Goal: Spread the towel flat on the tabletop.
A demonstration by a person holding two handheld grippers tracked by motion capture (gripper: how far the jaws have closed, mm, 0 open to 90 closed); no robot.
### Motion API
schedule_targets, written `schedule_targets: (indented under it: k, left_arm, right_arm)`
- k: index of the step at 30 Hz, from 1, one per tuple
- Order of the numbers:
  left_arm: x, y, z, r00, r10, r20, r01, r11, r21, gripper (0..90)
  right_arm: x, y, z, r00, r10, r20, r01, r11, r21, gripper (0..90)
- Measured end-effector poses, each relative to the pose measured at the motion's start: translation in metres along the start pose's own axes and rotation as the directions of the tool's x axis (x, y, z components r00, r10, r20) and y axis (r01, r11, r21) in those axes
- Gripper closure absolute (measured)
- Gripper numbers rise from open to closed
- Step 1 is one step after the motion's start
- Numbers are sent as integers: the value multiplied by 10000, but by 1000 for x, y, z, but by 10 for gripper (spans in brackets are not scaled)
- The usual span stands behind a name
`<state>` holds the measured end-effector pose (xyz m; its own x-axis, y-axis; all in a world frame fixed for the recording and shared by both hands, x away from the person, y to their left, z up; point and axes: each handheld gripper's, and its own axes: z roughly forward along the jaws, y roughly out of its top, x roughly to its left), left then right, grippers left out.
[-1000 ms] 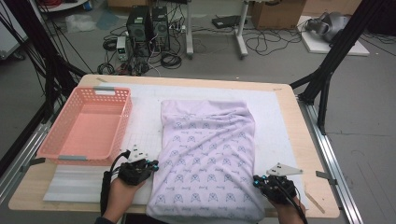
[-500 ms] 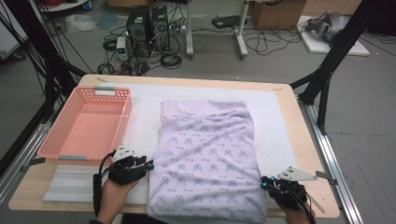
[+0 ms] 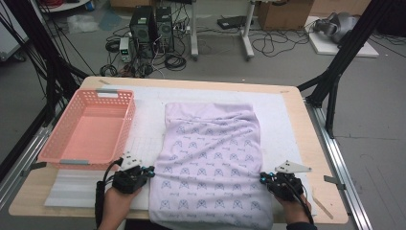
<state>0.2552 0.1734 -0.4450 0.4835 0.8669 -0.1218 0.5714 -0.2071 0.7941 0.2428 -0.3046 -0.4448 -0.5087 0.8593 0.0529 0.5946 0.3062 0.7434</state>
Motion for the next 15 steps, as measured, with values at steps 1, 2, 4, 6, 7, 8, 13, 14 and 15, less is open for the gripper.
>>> schedule_targets:
  k: [1,2,4,6,7,8,13,14,15]
  left_arm:
    - [2,2,1,9998,86,-161,-87,9999,-88,886]
    - [3,4,3,9997,32,-232,-33,10000,-48,885]
    - [6,7,8,9992,-138,-369,135,9999,-87,885]
    - [5,8,12,9990,-374,-233,371,9992,-141,881]
    - [4,7,12,9992,-375,-113,373,9992,-161,864]
    - [3,6,12,9992,-399,-21,398,9991,-176,774]
    - [3,1,-2,9953,-488,834,519,9980,-359,523]
    - [3,0,-4,9936,-460,1034,503,9980,-393,512]
    - [3,-2,-6,9912,-467,1237,517,9980,-373,508]
  right_arm:
    - [-2,2,3,10000,73,-44,-74,9998,-192,876]
    - [-2,4,6,10000,53,-37,-54,9992,-386,876]
    - [-1,8,13,9994,-182,302,193,9992,-360,876]
    - [1,11,17,9980,-228,586,248,9991,-333,875]
    - [1,12,18,9975,-172,691,194,9993,-313,871]
    - [2,11,17,9964,-169,832,194,9994,-297,854]
    - [-3,4,-2,9959,441,789,-375,9958,-834,632]
    - [-3,3,-6,9972,485,577,-432,9951,-888,610]
    - [-2,1,-9,9983,461,353,-432,9959,-798,598]
